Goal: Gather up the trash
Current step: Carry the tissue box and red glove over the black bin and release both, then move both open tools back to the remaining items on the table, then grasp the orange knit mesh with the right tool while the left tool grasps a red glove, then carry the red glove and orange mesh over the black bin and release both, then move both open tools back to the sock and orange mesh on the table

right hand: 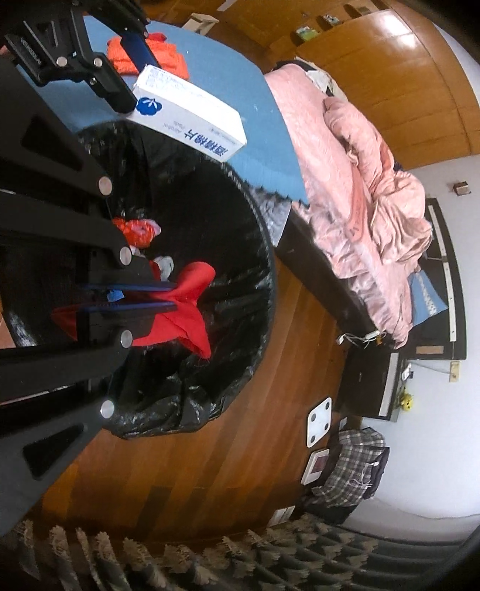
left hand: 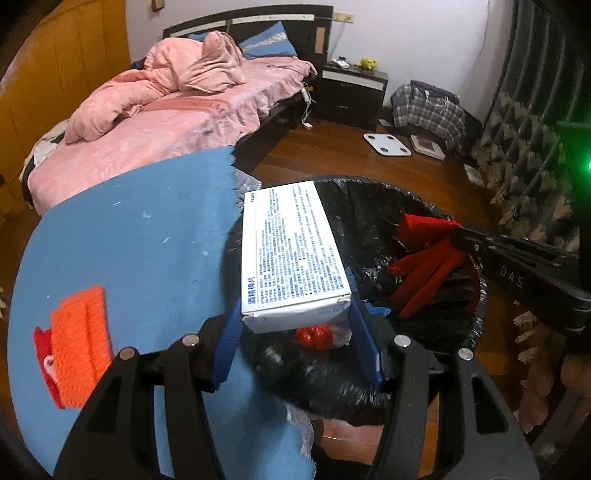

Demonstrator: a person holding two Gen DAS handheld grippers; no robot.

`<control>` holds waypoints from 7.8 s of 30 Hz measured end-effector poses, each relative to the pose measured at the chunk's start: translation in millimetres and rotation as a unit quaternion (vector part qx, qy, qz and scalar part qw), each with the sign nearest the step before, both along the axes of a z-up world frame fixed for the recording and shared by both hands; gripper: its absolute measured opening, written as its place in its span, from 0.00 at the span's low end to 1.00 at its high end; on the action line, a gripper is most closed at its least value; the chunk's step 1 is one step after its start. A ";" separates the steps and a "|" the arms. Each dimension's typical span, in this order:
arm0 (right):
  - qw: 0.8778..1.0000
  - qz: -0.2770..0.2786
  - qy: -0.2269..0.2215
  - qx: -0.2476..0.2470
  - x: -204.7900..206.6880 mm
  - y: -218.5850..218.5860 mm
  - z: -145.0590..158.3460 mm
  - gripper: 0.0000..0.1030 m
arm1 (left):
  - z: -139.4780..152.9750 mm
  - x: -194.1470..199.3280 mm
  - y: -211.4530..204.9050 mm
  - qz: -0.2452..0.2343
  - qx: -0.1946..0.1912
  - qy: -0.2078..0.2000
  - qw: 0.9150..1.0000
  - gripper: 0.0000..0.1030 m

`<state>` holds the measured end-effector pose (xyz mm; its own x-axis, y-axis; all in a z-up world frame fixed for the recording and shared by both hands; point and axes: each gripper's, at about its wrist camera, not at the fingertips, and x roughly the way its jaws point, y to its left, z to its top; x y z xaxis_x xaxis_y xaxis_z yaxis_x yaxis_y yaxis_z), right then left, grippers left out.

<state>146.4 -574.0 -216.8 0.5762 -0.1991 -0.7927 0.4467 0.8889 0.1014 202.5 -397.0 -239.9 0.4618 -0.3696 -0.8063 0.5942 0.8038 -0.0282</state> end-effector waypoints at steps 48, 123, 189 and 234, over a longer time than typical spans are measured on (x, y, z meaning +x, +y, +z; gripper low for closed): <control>0.984 0.170 -0.034 0.036 46.8 291.7 10.3 0.35 | 1.4 53.1 365.9 0.215 0.034 -0.041 0.975 0.68; 0.979 0.189 -0.018 0.077 119.4 317.1 -40.1 0.07 | -60.1 91.7 346.7 0.157 -0.035 0.043 0.986 0.05; 0.995 0.062 -0.081 0.004 -2.0 107.2 64.1 0.07 | 71.4 9.2 143.2 0.038 -0.063 -0.033 0.997 0.04; 0.998 -0.008 -0.011 0.054 -25.2 18.7 -20.3 0.35 | -12.3 25.7 84.5 0.025 -0.005 0.023 0.999 0.54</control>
<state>121.2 -555.3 -237.2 0.5915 -0.1224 -0.7970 0.4577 0.8647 0.2069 228.1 -312.5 -252.2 0.4428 -0.3558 -0.8230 0.5516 0.8317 -0.0628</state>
